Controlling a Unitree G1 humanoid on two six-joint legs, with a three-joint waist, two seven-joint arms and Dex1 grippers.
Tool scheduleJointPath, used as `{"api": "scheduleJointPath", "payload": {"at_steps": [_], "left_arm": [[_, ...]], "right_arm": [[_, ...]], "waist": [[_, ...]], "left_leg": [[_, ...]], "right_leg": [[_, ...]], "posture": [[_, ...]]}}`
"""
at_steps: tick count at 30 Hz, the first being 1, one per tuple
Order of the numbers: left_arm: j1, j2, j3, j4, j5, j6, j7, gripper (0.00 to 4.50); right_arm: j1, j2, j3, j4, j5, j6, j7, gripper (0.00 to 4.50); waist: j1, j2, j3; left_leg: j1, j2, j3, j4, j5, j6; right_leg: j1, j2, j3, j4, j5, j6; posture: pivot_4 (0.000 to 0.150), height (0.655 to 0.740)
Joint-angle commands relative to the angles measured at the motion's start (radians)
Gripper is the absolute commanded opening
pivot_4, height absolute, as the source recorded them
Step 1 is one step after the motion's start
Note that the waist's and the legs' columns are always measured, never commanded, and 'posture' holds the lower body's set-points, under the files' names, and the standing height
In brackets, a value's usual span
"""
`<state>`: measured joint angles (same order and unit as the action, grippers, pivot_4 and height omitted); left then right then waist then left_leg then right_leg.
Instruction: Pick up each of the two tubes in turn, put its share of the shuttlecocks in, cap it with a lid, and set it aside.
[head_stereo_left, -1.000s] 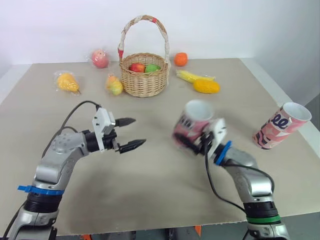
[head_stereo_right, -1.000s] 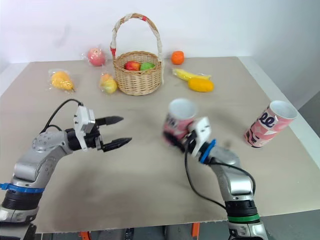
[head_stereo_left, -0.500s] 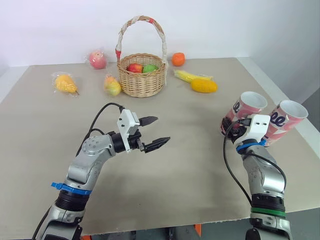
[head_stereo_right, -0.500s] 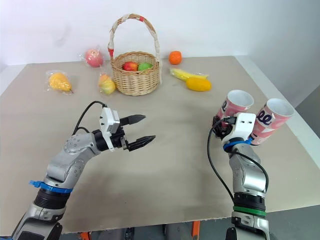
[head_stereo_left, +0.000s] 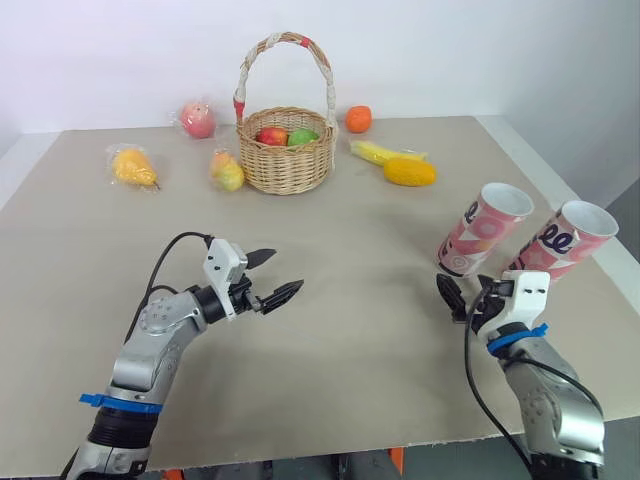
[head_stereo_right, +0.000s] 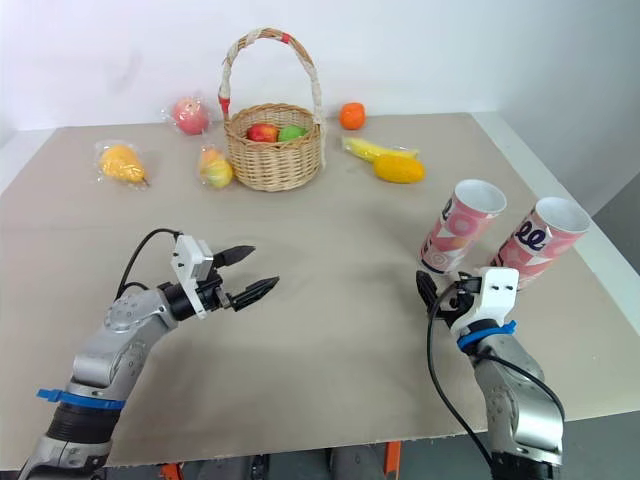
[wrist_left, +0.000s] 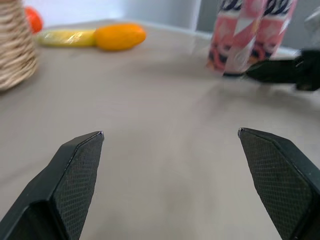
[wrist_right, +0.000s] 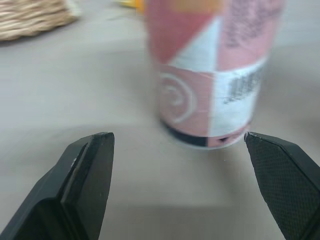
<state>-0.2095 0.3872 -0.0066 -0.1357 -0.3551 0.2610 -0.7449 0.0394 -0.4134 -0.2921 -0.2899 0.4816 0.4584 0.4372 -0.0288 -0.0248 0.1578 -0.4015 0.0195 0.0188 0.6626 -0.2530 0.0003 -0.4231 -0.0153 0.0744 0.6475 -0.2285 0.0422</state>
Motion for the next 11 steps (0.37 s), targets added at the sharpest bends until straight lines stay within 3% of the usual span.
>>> {"api": "scheduleJointPath", "payload": {"at_steps": [1,5,11], "left_arm": [[0.044,0.024,0.047,-0.061,0.005,-0.013,0.036,4.5],[0.107,0.03,0.059,-0.099,0.016,-0.021,0.075,4.5],[0.17,0.044,0.064,-0.152,0.01,0.008,0.093,4.5]], "right_arm": [[-0.024,-0.054,0.131,-0.123,0.04,0.035,0.141,4.44],[-0.129,-0.077,0.264,-0.095,-0.062,-0.04,0.193,4.44],[-0.199,-0.065,0.301,-0.02,-0.083,-0.079,0.227,4.44]], "waist": [[-0.01,0.0,0.0],[-0.016,-0.001,0.0],[-0.005,-0.001,0.0]], "left_leg": [[0.0,0.001,0.0,0.0,0.0,0.0],[0.001,0.004,0.001,0.003,0.001,0.001],[0.0,0.004,0.0,0.005,0.001,0.002]], "right_leg": [[0.0,0.001,0.0,0.0,-0.002,0.003],[0.0,0.003,0.0,0.0,0.001,0.002],[0.001,0.004,-0.001,0.0,0.001,0.003]], "posture": [[0.15,0.74],[0.15,0.74],[0.15,0.74]]}}
